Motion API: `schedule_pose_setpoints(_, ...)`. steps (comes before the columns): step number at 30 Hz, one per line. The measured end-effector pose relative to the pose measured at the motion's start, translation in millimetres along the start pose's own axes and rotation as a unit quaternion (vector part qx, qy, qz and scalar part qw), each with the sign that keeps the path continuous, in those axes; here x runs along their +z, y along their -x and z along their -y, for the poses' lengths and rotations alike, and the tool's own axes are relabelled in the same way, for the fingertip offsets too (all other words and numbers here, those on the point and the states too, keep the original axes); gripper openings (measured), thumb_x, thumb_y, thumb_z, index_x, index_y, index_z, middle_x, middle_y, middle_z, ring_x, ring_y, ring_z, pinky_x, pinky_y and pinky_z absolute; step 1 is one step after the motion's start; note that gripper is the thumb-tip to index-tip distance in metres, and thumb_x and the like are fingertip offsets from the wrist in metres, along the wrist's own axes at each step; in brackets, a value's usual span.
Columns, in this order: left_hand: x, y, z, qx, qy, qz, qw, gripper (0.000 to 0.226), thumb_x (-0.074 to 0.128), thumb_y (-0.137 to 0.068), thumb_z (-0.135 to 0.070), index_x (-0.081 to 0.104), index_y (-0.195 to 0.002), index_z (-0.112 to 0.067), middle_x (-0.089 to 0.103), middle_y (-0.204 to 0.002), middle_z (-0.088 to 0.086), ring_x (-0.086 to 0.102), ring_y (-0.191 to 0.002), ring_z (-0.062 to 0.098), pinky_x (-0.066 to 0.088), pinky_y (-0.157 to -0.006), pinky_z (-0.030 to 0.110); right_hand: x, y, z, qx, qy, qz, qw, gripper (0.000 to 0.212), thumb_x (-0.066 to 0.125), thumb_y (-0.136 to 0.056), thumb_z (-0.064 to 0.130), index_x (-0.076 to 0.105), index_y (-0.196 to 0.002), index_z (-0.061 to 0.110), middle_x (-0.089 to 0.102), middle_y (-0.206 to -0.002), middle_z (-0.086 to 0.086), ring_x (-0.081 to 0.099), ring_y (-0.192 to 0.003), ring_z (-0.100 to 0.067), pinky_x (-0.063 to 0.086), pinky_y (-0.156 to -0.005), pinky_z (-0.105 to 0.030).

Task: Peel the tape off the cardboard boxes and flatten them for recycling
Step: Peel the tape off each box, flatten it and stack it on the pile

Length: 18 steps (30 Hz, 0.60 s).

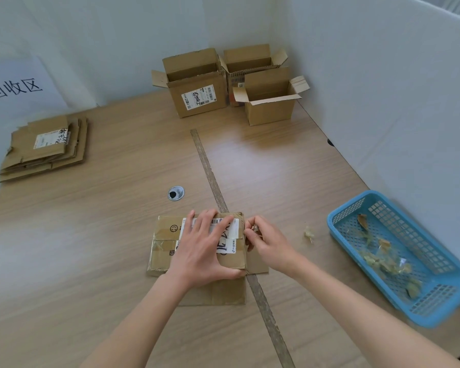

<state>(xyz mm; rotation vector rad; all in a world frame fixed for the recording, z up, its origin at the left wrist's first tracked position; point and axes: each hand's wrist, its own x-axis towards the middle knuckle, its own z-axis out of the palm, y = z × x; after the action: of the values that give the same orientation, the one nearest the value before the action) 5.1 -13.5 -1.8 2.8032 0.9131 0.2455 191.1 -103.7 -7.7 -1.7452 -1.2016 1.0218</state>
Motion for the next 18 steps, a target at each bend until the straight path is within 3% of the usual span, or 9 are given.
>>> schedule_pose_setpoints(4,0.2,-0.7,-0.6,-0.005,0.001,0.005,1.0,0.118,0.052,-0.058,-0.099,0.038,-0.152,-0.028,0.039,-0.147,0.006,0.034,-0.142,0.025,0.014,-0.124,0.058,-5.8,1.0,-4.1,-0.04,0.002,-0.028,0.999,0.012,0.059,-0.1,0.009,0.058,-0.095,0.02,0.067,-0.094,0.003,0.07,-0.079,-0.014,0.059,-0.073,-0.031)
schedule_pose_setpoints(8,1.0,-0.7,-0.3,-0.011,0.0,0.011,1.0,0.12,0.052,-0.057,-0.099,0.037,-0.153,-0.028,0.038,-0.149,0.007,0.033,-0.143,0.026,0.013,-0.123,0.058,-17.0,2.6,-9.2,-0.087,0.023,-0.036,0.995,0.033,0.07,-0.094,0.01,0.067,-0.118,0.033,0.073,-0.1,0.015,0.067,-0.075,-0.005,0.056,-0.076,-0.023)
schedule_pose_setpoints(13,1.9,-0.9,-0.7,-0.011,-0.003,0.013,1.0,0.12,0.049,-0.057,-0.101,0.036,-0.152,-0.029,0.038,-0.148,0.008,0.035,-0.143,0.028,0.014,-0.123,0.058,-19.7,2.0,-3.2,-0.185,0.107,-0.084,0.973,0.015,0.081,-0.083,0.014,0.081,-0.098,0.017,0.077,-0.096,0.009,0.071,-0.085,-0.006,0.058,-0.077,-0.031)
schedule_pose_setpoints(18,2.4,-1.4,0.1,-0.01,-0.008,0.007,1.0,0.12,0.044,-0.057,-0.104,0.036,-0.152,-0.03,0.038,-0.148,0.007,0.035,-0.142,0.028,0.016,-0.123,0.058,-21.2,-6.9,10.2,-0.237,0.24,-0.054,0.94,0.003,0.07,-0.094,0.009,0.07,-0.094,0.006,0.067,-0.097,-0.001,0.063,-0.075,-0.019,0.051,-0.063,-0.034)
